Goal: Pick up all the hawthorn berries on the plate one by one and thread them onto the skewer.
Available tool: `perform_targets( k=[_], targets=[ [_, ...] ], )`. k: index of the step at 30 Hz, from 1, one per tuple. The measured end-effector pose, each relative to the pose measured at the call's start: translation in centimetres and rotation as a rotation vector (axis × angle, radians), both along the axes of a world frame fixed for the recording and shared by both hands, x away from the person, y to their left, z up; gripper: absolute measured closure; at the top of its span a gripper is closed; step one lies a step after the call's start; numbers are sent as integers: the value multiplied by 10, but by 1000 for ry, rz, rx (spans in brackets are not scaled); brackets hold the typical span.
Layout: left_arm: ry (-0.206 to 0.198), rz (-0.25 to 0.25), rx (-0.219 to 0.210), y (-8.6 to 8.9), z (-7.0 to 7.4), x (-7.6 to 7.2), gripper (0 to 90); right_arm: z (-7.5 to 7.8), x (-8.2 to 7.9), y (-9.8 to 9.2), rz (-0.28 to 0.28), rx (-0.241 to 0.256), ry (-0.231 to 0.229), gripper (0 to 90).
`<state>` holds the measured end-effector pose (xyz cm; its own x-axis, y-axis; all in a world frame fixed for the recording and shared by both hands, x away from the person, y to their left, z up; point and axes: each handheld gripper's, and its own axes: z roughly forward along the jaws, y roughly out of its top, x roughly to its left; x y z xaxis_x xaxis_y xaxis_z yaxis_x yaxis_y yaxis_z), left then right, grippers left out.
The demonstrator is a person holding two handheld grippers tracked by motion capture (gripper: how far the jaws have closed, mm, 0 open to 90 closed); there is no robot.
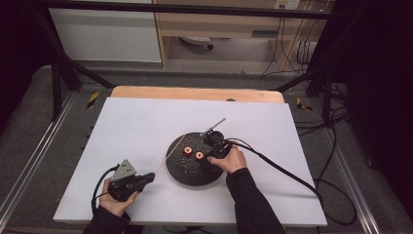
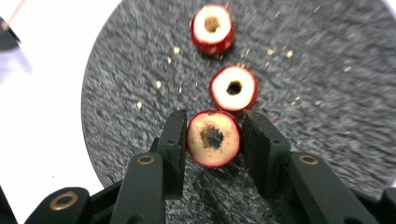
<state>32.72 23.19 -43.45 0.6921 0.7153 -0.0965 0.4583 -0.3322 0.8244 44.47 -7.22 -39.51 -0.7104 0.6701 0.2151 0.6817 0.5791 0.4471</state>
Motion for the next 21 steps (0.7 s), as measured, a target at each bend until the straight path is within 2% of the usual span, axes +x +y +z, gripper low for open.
perform_targets(
  k=[7,9,10,11,13,14,15,21],
  targets=[
    [-4,-1,-2,-2,0,-1,881,10,-5,-10,-55,125,-55,622],
    [-6,0,-2,-3,0,-2,881,11,-7,-13,-79,172,-72,622],
    [-6,-1,-3,-3,0,-2,880,11,-9,-16,-97,224,-94,622],
    [-8,3,-6,-4,0,-2,880,11,-9,-16,-97,224,-94,622],
    [-10,5,-13,-5,0,-3,881,12,-11,-20,-120,278,-110,622],
    [-11,8,-14,-5,0,-3,880,11,-13,-23,-148,326,-126,622],
    [-10,9,-15,-5,-1,-3,880,11,-13,-23,-148,326,-126,622],
    [-12,10,-19,-7,-1,-4,881,7,-17,-29,-213,426,-155,623]
  ],
)
